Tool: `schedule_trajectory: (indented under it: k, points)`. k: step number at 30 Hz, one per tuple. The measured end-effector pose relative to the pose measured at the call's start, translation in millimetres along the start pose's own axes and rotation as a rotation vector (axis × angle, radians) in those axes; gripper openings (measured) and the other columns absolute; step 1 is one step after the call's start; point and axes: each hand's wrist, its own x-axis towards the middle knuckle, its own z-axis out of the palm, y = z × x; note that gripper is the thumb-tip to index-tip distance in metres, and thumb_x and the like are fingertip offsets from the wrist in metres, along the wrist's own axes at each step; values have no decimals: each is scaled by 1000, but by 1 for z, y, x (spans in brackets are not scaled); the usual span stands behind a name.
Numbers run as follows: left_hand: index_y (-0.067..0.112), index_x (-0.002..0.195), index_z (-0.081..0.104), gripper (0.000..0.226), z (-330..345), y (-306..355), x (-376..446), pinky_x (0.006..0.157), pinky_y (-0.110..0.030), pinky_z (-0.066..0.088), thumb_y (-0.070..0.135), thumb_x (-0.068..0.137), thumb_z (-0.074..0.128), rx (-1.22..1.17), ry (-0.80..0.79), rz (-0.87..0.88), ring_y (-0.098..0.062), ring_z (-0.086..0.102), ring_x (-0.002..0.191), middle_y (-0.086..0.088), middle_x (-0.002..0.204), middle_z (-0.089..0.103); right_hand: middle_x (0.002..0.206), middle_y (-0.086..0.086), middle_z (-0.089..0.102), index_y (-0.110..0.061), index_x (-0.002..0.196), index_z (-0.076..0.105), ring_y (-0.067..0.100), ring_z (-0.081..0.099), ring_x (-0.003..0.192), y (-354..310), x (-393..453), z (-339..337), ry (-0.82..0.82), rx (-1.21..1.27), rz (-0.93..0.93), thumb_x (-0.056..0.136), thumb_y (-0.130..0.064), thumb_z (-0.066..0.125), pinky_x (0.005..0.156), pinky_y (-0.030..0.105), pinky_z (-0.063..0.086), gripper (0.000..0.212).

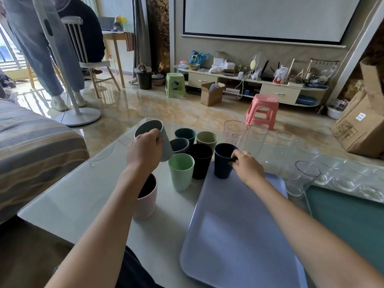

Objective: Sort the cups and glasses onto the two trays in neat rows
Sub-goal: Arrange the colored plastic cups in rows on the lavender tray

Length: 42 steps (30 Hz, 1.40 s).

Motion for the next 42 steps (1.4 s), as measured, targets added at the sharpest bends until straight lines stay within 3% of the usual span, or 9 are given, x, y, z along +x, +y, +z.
schedule_trajectory:
  k: [4, 8, 11, 15, 21, 24, 26, 36, 42]
  points:
    - [4, 84, 53, 20, 2, 3, 1, 57, -31, 29, 19, 94, 43, -19, 14, 15, -29, 43, 70, -17, 87, 63, 116, 11, 54, -23, 123, 46, 32, 54, 102, -2, -8, -7, 110, 1, 49, 88, -1, 43, 81, 39, 39, 42]
    - [4, 81, 50, 19, 3, 16, -1, 58, -31, 29, 19, 93, 46, -88, 49, 83, -28, 42, 70, -14, 83, 60, 105, 10, 55, -18, 125, 47, 30, 56, 98, -25, -21, -20, 343, 194, -88, 86, -3, 52, 81, 41, 45, 43]
    - [4, 81, 50, 19, 1, 33, -8, 60, -31, 29, 18, 93, 48, -133, 57, 171, -23, 38, 73, -5, 77, 52, 104, 2, 50, -22, 127, 46, 21, 52, 98, -49, -32, -25, 209, 417, -301, 83, -15, 63, 87, 37, 46, 48]
    - [7, 79, 52, 17, 4, 53, -18, 60, -29, 30, 19, 91, 52, -164, 92, 280, -28, 50, 75, -5, 75, 57, 132, 3, 48, -21, 137, 37, 20, 47, 118, -71, -37, -23, 58, 596, -400, 77, -21, 74, 101, 34, 38, 70]
    - [9, 86, 60, 13, 12, 74, -33, 60, -27, 31, 20, 88, 55, -172, -4, 462, -25, 57, 85, -4, 87, 67, 112, 6, 59, -19, 122, 41, 24, 59, 103, -71, -34, -13, -54, 882, -178, 57, -24, 78, 87, 47, 52, 74]
    - [11, 89, 61, 15, 14, 75, -31, 59, -28, 37, 26, 87, 57, -224, -137, 504, -21, 54, 77, -1, 86, 63, 93, -6, 55, -15, 112, 42, 5, 56, 81, -54, -40, -16, -99, 888, -116, 69, -10, 77, 68, 17, 50, 56]
    - [15, 90, 62, 17, 15, 71, -26, 61, -29, 45, 31, 88, 58, -295, -189, 486, -16, 53, 71, 3, 86, 63, 96, -10, 51, -16, 118, 43, -1, 53, 81, -38, -48, -17, -92, 883, -78, 72, -11, 78, 62, 10, 47, 58]
    - [24, 97, 64, 16, 34, 39, -12, 73, -30, 43, 27, 88, 50, 38, -413, 284, -25, 58, 98, 1, 105, 64, 109, -7, 55, -25, 117, 38, 17, 56, 105, 8, -71, 26, -110, 901, 91, 69, -12, 80, 85, 35, 52, 66]
    - [31, 80, 58, 13, 46, 32, -11, 72, -34, 49, 27, 86, 46, 100, -521, 256, -28, 59, 89, 0, 98, 65, 110, -11, 55, -28, 116, 36, 18, 57, 108, 13, -72, 38, -119, 920, 106, 69, -12, 80, 90, 40, 53, 67]
